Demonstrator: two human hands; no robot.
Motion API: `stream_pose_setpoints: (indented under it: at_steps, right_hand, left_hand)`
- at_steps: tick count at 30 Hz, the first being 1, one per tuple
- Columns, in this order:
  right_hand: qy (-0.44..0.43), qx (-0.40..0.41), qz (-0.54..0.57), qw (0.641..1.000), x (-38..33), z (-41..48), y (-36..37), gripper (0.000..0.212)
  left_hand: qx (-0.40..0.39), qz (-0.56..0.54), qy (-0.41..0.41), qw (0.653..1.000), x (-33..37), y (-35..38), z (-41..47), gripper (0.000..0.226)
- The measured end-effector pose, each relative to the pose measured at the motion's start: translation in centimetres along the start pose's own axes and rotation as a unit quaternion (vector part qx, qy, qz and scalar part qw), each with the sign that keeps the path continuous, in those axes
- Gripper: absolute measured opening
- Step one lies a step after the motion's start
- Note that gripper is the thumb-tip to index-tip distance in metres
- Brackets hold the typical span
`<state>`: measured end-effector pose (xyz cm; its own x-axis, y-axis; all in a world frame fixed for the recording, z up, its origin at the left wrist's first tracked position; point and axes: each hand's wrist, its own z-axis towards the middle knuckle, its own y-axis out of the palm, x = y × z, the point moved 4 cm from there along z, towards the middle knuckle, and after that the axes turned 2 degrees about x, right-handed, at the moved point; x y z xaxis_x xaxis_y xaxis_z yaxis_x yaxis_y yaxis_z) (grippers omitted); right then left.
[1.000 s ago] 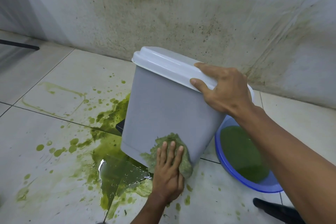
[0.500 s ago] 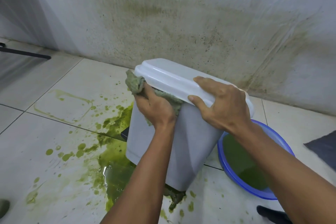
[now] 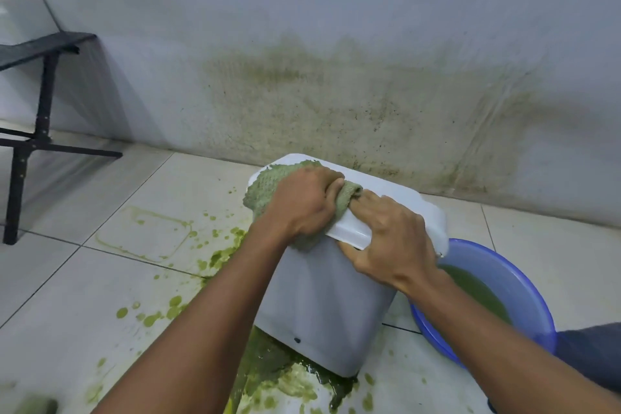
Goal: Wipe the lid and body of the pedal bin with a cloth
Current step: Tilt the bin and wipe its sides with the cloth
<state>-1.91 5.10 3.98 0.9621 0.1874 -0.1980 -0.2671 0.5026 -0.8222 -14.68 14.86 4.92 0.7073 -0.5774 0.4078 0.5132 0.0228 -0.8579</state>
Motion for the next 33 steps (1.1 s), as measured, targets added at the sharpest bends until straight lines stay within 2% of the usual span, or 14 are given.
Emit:
stream_pose_setpoints:
  at_steps: [2, 6, 9, 12, 14, 17, 20, 22, 23, 25, 27, 29, 31, 33]
  right_hand:
    - [-0.033, 0.029, -0.003, 0.999, -1.0, -0.7, -0.5, 0.052]
    - [-0.109, 0.049, -0.007, 0.993, -1.7, -2.3, 0.0, 0.059]
    - [-0.200, 0.041, 0.009, 0.979, 0.0, -3.3, 0.4, 0.061]
    - [-0.275, 0.001, 0.045, 0.960, 4.1, -2.8, -0.2, 0.061]
    - [-0.253, -0.045, 0.036, 0.966, 6.5, -1.7, -0.3, 0.065]
    - [-0.162, -0.074, -0.020, 0.984, 8.2, -0.3, 0.1, 0.070]
    - [0.028, -0.098, 0.007, 0.995, 6.9, 1.3, -0.1, 0.073]
    - [0.158, -0.122, 0.089, 0.976, 4.3, 1.3, 0.6, 0.078]
    - [0.178, -0.125, 0.120, 0.969, 2.7, 1.0, 1.3, 0.080]
    - [0.156, -0.110, 0.165, 0.968, 0.6, 0.5, 2.5, 0.080]
    - [0.135, -0.099, 0.210, 0.963, 1.4, 0.6, 2.9, 0.076]
    - [0.127, -0.123, 0.238, 0.955, 3.5, 1.3, 2.6, 0.073]
    - [0.120, -0.158, 0.223, 0.954, 4.1, 2.0, 1.6, 0.076]
    - [0.129, -0.151, 0.204, 0.959, 2.7, 1.5, 0.7, 0.078]
  left_hand:
    - [-0.069, 0.035, -0.025, 0.997, -0.3, -0.5, 0.9, 0.049]
    - [-0.159, 0.011, -0.032, 0.987, -0.7, -0.6, 1.4, 0.047]
    - [-0.186, 0.026, -0.028, 0.982, -1.4, -0.8, 0.3, 0.052]
    - [-0.182, 0.044, -0.021, 0.982, -2.0, -0.9, -1.2, 0.065]
    - [-0.169, 0.051, -0.015, 0.984, -2.0, -0.8, -1.9, 0.071]
    - [-0.137, 0.063, -0.012, 0.988, -2.2, -0.7, -1.8, 0.073]
    - [-0.126, 0.052, -0.070, 0.988, -2.9, -1.1, -1.0, 0.065]
    - [-0.115, 0.034, -0.126, 0.985, -2.8, -1.0, -0.7, 0.056]
    - [-0.108, 0.040, -0.148, 0.982, -2.4, -1.0, -0.7, 0.054]
    - [-0.095, 0.069, -0.179, 0.977, -1.8, -0.8, -0.9, 0.051]
    - [-0.079, 0.099, -0.195, 0.973, -1.1, -0.8, -1.5, 0.049]
    - [-0.057, 0.121, -0.190, 0.973, -0.6, -0.7, -2.4, 0.048]
    - [-0.039, 0.105, -0.172, 0.979, -0.2, -0.6, -3.2, 0.050]
    - [0.007, 0.026, -0.172, 0.985, -0.5, -0.9, -3.7, 0.056]
